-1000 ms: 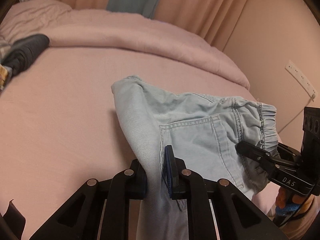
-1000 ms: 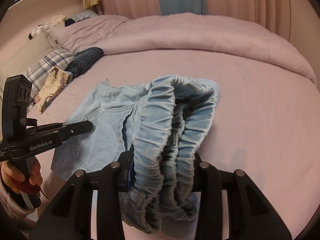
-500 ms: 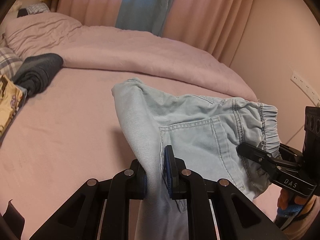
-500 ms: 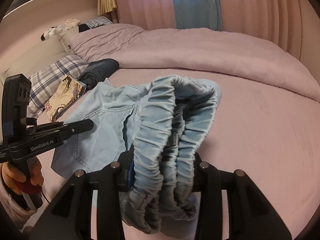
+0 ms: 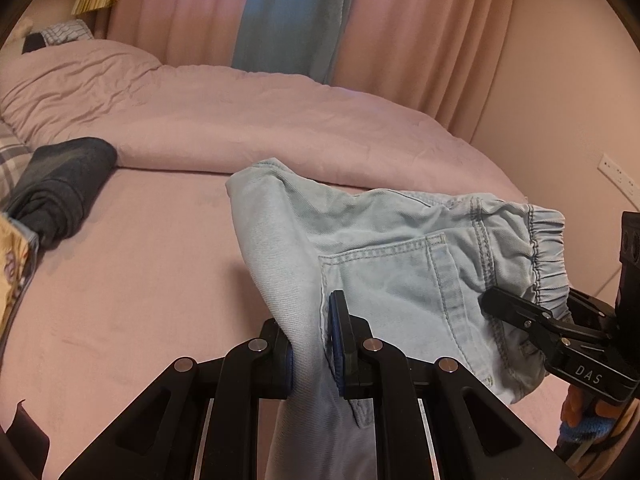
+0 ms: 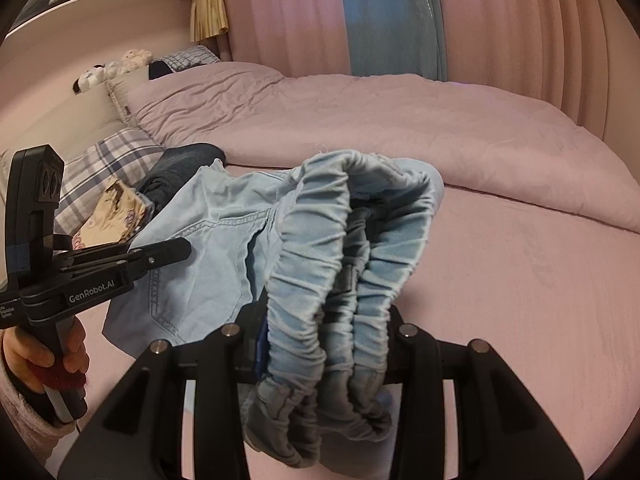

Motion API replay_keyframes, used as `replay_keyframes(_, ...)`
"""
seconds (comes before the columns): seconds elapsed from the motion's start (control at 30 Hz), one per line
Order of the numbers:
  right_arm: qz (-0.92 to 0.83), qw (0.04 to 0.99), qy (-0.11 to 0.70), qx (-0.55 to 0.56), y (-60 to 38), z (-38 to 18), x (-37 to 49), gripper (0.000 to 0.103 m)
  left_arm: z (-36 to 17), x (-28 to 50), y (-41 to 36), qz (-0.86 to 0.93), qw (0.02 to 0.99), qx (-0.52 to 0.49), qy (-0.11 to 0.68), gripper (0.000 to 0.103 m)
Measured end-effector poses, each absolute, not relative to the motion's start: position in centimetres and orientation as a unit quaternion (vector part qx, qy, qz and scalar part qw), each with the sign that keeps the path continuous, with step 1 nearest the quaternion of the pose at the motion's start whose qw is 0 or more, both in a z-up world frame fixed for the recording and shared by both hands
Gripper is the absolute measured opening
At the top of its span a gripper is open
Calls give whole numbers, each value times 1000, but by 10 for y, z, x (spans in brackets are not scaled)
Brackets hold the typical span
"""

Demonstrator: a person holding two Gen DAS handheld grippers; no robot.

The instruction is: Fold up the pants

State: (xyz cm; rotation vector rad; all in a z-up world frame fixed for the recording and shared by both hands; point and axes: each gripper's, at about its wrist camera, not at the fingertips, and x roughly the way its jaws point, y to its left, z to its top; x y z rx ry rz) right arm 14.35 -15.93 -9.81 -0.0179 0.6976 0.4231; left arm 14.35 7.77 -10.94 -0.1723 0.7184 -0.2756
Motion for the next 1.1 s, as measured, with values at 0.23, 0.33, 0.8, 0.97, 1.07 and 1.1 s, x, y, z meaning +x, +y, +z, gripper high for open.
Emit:
replay_keyframes(0.23, 192, 914, 357, 7, -160, -115, 180, 39, -125, 174, 70, -132, 918, -70, 368, 12)
replay_keyframes(0.33, 188, 910, 369, 14, -161, -127, 192, 39, -136, 185, 69, -130, 912, -67, 383, 12)
replay_keyframes(0.8, 149, 861, 484, 40, -170, -199, 237, 56, -188, 213, 70, -105, 887, -49, 447, 26)
replay_keyframes(0.97, 124, 863, 488, 45, -181, -187, 232, 67, -164, 191, 79, -60, 907, -14, 417, 55)
replay_keyframes(1.07, 99, 879, 466, 18, -185, -167, 221, 69, -146, 176, 80, -71, 918, -6, 390, 55)
replay_keyframes(1.1, 85, 886, 456, 9, -187, -161, 220, 70, -139, 169, 79, -80, 922, -7, 379, 55)
